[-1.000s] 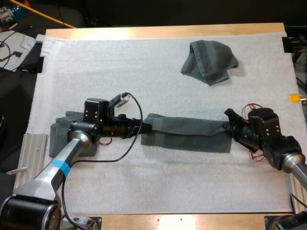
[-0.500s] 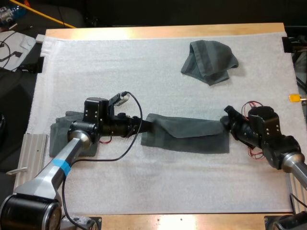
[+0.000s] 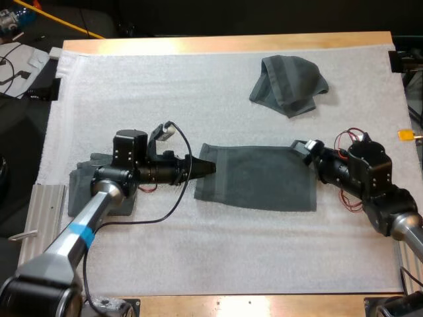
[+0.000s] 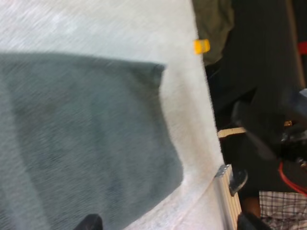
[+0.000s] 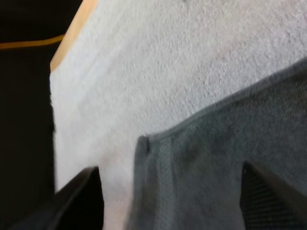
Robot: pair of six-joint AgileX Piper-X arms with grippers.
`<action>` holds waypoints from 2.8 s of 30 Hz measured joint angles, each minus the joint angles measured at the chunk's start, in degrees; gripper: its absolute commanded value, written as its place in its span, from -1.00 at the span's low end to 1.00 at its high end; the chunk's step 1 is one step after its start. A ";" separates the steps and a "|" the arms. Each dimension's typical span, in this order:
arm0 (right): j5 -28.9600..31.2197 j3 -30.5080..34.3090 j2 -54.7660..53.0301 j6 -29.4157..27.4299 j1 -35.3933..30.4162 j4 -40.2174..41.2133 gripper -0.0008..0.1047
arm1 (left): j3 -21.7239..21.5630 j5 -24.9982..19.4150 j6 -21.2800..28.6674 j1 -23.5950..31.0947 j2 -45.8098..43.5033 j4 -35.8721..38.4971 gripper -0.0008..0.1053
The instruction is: Pick towel from pile, fold and stack
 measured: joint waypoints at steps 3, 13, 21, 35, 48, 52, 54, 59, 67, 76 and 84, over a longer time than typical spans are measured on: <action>0.34 -0.25 -2.67 -4.83 0.00 4.14 0.14 | 0.00 -0.14 0.00 0.00 -3.07 0.01 0.07; 6.45 -8.05 -13.26 -21.66 0.00 24.77 0.14 | 0.00 -5.60 2.78 0.00 -17.65 8.16 0.08; 8.24 -12.93 -15.97 -26.88 0.00 38.21 0.14 | -0.15 -13.92 11.90 0.00 -26.39 21.62 0.09; 10.24 -17.98 -18.64 -31.63 0.00 55.25 0.14 | -0.27 -23.56 21.47 0.00 -43.09 48.43 0.09; 12.41 -17.64 -11.75 -33.32 0.00 51.81 0.14 | -0.27 -23.81 21.02 -5.47 -42.55 45.90 0.09; 13.15 -17.31 -6.51 -34.80 0.00 49.25 0.14 | -0.27 -23.98 20.70 -6.46 -42.53 45.35 0.09; 12.91 -17.22 -4.27 -35.34 -0.28 47.94 0.14 | -0.27 -24.25 20.60 -6.53 -42.53 45.35 0.09; 9.26 -17.15 2.52 -36.90 -3.43 44.58 0.14 | -0.27 -24.49 20.64 -5.91 -42.53 45.35 0.09; 1.56 -16.97 8.18 -38.38 -9.48 42.00 0.14 | -0.27 -25.46 20.64 -5.35 -42.39 45.59 0.09; -7.54 -17.00 17.40 -39.65 -13.27 39.16 0.13 | -0.27 -26.20 20.64 -5.35 -42.39 46.18 0.09; -10.97 -16.90 22.30 -39.61 -12.98 35.68 0.12 | -0.27 -27.33 20.64 -5.35 -42.39 46.32 0.09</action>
